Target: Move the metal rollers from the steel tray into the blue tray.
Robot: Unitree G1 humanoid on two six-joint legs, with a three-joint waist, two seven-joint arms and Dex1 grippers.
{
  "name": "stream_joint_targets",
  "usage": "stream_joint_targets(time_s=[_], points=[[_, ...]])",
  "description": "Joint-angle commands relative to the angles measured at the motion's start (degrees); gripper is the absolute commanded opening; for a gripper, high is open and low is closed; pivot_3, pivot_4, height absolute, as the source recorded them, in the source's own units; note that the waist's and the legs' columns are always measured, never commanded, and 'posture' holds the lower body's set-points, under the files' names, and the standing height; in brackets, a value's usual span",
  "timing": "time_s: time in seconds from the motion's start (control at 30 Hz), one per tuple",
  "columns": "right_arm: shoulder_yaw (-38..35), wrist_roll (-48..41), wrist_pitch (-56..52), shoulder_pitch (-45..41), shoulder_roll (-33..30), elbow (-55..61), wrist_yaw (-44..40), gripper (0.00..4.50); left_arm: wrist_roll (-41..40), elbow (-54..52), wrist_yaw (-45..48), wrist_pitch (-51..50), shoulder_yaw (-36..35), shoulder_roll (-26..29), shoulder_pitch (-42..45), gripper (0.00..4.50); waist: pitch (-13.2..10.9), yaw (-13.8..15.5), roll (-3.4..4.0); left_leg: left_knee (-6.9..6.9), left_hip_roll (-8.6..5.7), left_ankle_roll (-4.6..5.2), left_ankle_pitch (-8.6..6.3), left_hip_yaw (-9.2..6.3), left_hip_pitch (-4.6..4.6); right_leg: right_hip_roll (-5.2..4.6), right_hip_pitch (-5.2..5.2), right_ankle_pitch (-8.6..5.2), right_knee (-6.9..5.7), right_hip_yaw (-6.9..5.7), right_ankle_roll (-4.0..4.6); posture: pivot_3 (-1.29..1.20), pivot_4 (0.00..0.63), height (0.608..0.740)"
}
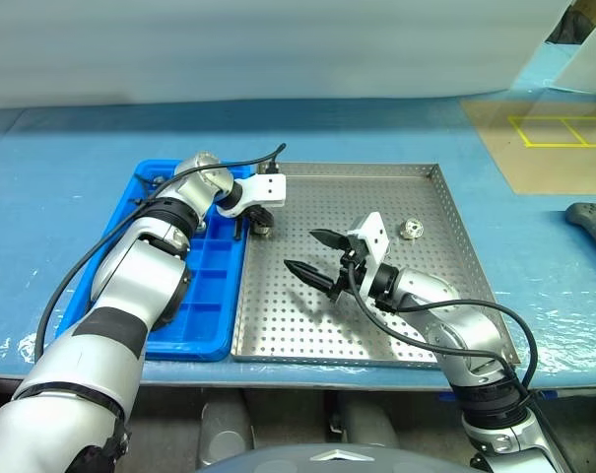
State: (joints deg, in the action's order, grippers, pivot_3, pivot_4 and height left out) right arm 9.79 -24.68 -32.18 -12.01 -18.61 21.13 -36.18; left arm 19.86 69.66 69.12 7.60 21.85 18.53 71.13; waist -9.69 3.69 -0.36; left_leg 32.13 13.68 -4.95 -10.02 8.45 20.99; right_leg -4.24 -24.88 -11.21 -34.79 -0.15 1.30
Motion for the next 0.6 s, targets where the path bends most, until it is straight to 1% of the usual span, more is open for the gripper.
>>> stream_joint_targets(time_s=[0.03, 0.2, 0.3, 0.57, 0.6], points=[[-0.3, -0.3, 1.2, -0.5, 0.1, 1.9, -0.2, 4.50, -0.4, 0.4, -1.4, -0.6, -1.1, 0.7, 0.1, 0.02, 0.0, 0.0, 0.00, 0.00, 0.00, 0.00, 0.00, 0.00, 0.00, 0.00, -0.01, 0.00, 0.01, 0.00, 0.00, -0.19, 0.150, 0.740], [-0.2, -0.2, 1.3, -0.7, 0.0, 1.8, -0.2, 4.50, -1.6, -0.4, -1.7, -0.6, -2.4, 1.2, 0.7, 0.02, 0.0, 0.0, 0.00, -0.01, 0.00, 0.01, -0.01, 0.00, 0.02, 0.00, -0.05, 0.00, 0.04, -0.02, 0.00, -0.19, 0.150, 0.740], [0.0, 0.0, 1.4, -0.9, 0.2, 1.6, -0.1, 4.50, -1.5, -0.6, -2.2, -0.2, -2.8, 1.4, 0.9, 0.54, 0.0, 0.0, 0.00, -0.01, 0.00, 0.02, -0.01, 0.00, 0.03, 0.00, -0.05, 0.00, 0.05, -0.02, 0.00, -0.18, 0.150, 0.740], [0.6, 0.6, 1.9, -1.1, 1.2, 0.8, 0.2, 4.50, -1.5, -1.7, -3.0, 0.0, -3.0, 1.8, 1.7, 3.16, 0.0, 0.1, 0.00, -0.01, 0.00, 0.02, -0.01, 0.00, 0.03, 0.00, -0.07, 0.00, 0.05, -0.02, 0.00, -0.18, 0.150, 0.740], [0.8, 0.7, 2.0, -1.1, 1.4, 0.7, 0.2, 4.50, -1.3, -1.8, -3.0, 0.1, -2.8, 2.0, 1.8, 3.16, 0.0, 0.1, 0.00, -0.01, 0.00, 0.02, -0.01, 0.00, 0.03, 0.00, -0.07, 0.00, 0.05, -0.02, 0.00, -0.19, 0.150, 0.740]])
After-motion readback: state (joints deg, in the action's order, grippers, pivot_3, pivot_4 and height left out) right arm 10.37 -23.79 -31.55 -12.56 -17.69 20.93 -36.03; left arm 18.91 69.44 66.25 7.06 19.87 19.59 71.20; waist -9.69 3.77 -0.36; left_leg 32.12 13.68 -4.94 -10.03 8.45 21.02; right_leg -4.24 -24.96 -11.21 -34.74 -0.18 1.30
